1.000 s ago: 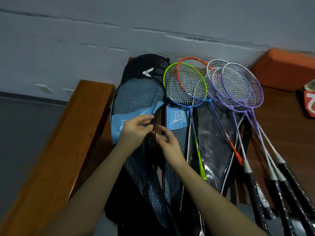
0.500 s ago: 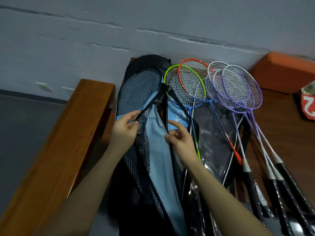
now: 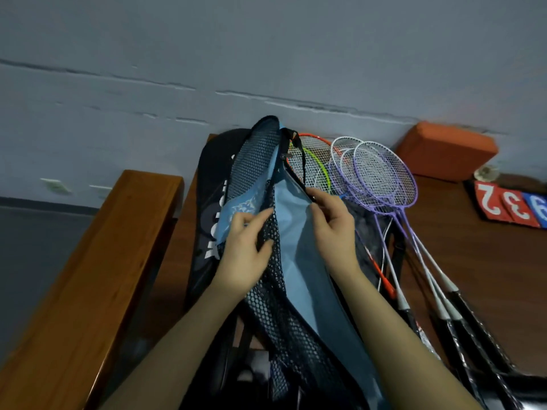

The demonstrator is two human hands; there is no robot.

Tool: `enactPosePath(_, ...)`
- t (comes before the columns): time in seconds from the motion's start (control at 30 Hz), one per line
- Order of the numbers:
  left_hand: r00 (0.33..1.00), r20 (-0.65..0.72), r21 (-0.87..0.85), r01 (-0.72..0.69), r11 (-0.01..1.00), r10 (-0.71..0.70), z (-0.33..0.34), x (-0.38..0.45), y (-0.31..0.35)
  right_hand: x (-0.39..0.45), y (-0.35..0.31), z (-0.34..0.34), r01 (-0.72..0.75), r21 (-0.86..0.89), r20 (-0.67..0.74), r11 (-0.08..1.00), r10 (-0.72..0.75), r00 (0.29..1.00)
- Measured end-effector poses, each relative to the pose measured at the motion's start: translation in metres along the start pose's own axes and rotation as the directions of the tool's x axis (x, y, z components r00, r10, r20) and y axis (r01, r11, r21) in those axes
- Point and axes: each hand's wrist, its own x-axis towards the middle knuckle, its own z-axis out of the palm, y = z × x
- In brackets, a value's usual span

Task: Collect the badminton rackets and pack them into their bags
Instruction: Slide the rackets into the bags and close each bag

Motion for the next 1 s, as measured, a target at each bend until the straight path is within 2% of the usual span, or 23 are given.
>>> enactPosePath(0.13,1.000,-0.002,-0.017,-0.001,1.000,0.001,0.002,-0.002,-0.002,0.003,0.010,-0.012,0.015,-0.086,-0.043,0.996,-0.018,0.999)
enactPosePath(0.27,0.994,-0.058,-0.101,0.091,0.991,-0.097,-0.006,0.008,0.000,-0.001,0.030,-0.015,-0.125,-0.162,-0.023,0.979,0.123,0.992)
enactPosePath(0.47,0.987,-0.096,-0.156,0.113,0.981,-0.129,-0.006,0.009,0.001,-0.005,0.047,-0.005,-0.204,-0.031,0.145,0.978,0.207,0.968)
enactPosePath(0.6,0.984,-0.066,-0.138,0.157,0.978,-0.167,-0.004,0.012,-0.005,-0.017,0.060,-0.010,-0.254,0.035,0.142,0.967,0.247,0.959)
enactPosePath(0.77,0.975,0.010,-0.111,0.222,0.969,-0.223,0.013,0.017,-0.009,-0.038,0.100,-0.040,-0.390,-0.077,-0.022,0.918,0.389,0.921)
enactPosePath(0.9,0.965,0.045,-0.058,0.259,0.964,-0.257,0.030,0.024,-0.014,-0.054,0.123,-0.053,-0.504,-0.204,0.078,0.839,0.528,0.846)
enactPosePath(1.0,0.956,0.062,-0.039,0.289,0.956,-0.287,0.037,0.025,-0.018,-0.065,0.128,-0.046,-0.478,-0.376,0.153,0.794,0.562,0.813)
